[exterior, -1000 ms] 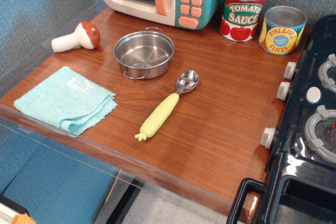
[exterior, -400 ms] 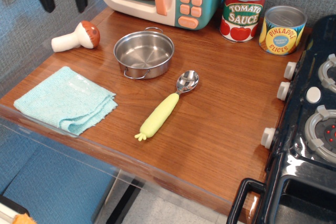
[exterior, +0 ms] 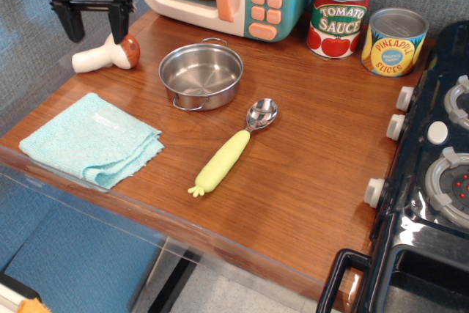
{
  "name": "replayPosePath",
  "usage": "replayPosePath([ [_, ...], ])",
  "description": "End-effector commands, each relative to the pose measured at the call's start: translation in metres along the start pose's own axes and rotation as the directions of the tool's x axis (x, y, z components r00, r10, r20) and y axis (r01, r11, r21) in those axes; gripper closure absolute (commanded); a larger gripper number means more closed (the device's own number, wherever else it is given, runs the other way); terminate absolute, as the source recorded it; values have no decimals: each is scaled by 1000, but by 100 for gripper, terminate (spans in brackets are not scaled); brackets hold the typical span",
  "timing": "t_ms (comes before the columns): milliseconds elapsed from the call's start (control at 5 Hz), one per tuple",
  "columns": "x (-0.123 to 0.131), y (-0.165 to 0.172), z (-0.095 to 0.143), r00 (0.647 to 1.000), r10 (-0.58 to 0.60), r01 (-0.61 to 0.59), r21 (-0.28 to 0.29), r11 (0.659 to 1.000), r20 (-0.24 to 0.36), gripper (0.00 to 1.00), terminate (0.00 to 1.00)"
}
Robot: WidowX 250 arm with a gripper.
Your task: Place the mushroom into the silver pot
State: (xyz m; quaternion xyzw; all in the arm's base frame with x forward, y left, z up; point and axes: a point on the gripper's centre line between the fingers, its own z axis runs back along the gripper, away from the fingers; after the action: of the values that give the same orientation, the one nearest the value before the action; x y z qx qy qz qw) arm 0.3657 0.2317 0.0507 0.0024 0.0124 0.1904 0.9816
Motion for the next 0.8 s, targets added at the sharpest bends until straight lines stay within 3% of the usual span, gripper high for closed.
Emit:
replayPosePath([
  [0,0,-5,23,998,-16,15,25,1000,59,0,0],
  [200,2,-7,6,1000,-6,5,22,1000,25,0,0],
  [400,4,-7,-3,1000,4,-4,25,1000,7,100,0],
  [600,2,-9,-8,1000,-1,1,28,1000,-2,100,0],
])
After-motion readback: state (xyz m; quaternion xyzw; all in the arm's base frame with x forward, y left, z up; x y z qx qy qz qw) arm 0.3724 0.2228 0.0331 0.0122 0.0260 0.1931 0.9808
